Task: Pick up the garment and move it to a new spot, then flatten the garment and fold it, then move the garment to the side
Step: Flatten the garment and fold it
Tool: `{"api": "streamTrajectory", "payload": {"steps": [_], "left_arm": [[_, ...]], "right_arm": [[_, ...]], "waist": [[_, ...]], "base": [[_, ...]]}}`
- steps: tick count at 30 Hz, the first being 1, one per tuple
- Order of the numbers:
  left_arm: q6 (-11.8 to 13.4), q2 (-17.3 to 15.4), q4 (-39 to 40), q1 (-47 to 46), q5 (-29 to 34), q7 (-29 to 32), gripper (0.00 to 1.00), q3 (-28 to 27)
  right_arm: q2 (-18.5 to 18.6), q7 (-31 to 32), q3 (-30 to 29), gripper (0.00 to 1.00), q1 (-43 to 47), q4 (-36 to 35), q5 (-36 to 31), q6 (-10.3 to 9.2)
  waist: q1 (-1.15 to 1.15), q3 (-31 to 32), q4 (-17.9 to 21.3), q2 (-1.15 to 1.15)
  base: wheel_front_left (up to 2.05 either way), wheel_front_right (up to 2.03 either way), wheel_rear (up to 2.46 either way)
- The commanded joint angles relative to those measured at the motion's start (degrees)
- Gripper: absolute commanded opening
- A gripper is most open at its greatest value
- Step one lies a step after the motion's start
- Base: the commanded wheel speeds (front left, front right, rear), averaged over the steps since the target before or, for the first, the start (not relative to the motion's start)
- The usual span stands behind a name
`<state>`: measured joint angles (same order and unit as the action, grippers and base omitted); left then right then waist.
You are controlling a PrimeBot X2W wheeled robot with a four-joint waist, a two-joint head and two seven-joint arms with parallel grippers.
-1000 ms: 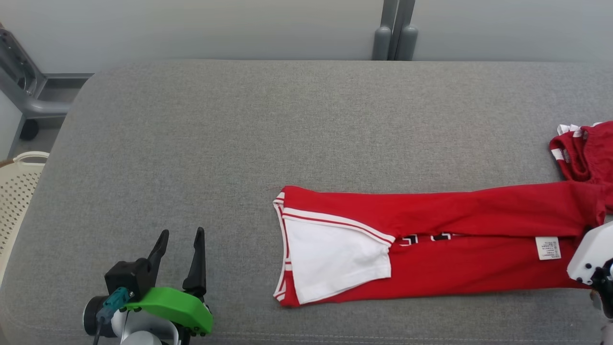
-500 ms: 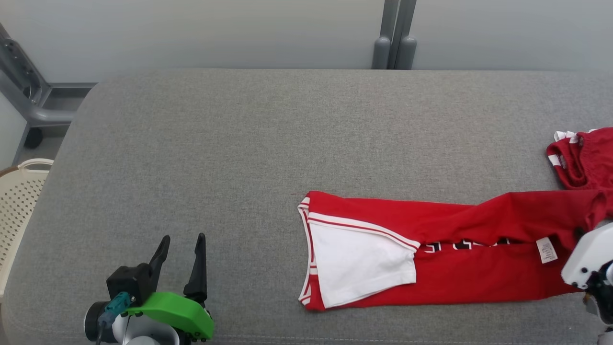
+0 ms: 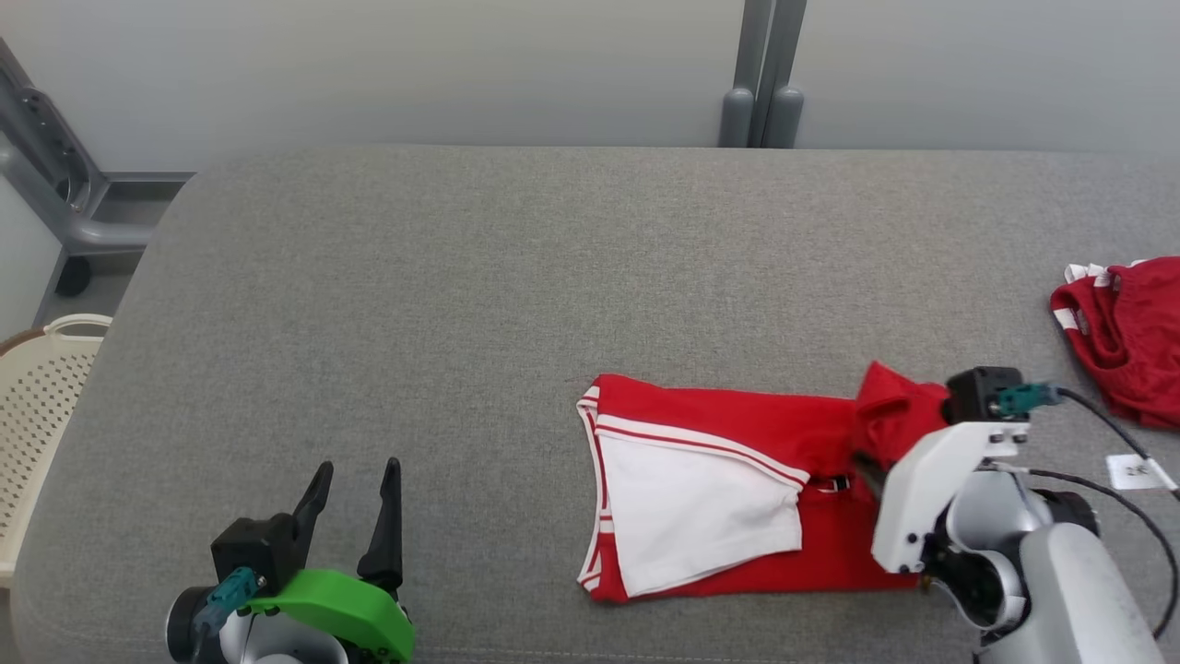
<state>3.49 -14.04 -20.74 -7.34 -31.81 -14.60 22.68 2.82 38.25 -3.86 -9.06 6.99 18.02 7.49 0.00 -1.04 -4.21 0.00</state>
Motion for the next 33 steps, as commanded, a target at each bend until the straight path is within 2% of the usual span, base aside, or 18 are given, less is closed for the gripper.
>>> {"api": "streamTrajectory", "payload": {"steps": [1,8,23,31,32,33], "left_arm": [[0.1,-0.4,0.2,0.4,-0.2,0.2,1.00,0.2],[-0.3,0.0,-0.1,-0.9,-0.1,0.5,1.00,0.9],[-0.5,0.7,-1.0,-2.3,-0.1,0.1,1.00,1.7],[-0.4,0.8,-1.3,-2.7,-0.3,-0.1,1.00,1.7],[-0.3,0.8,-1.4,-2.7,-0.4,-0.1,1.00,1.7],[-0.2,0.8,-1.3,-2.6,-0.4,-0.2,1.00,1.6]], "right_arm": [[0.1,-0.1,2.7,0.00,-1.5,1.3,1.6,-0.02],[0.1,-2.0,12.3,0.00,-7.3,8.5,6.2,-0.02],[0.2,-6.7,23.7,0.00,-17.5,23.1,11.7,-0.02],[0.2,-9.1,26.7,0.00,-19.5,28.5,13.6,-0.02],[0.2,-9.8,26.8,0.35,-19.8,28.8,13.7,-0.02],[0.2,-10.4,26.9,0.60,-20.0,29.2,14.1,-0.02]], "waist": [[0.00,0.0,-0.2,0.00],[0.00,-0.8,-1.6,0.00],[0.00,-2.3,-4.7,0.00],[0.00,-2.6,-5.1,0.00],[0.00,-2.6,-5.0,0.00],[0.00,-2.6,-4.9,0.00]], "base": [[0.00,0.00,0.00],[0.00,0.00,0.00],[0.00,0.00,0.00],[0.00,0.00,0.00],[0.00,0.00,0.00],[0.00,0.00,0.00]]}}
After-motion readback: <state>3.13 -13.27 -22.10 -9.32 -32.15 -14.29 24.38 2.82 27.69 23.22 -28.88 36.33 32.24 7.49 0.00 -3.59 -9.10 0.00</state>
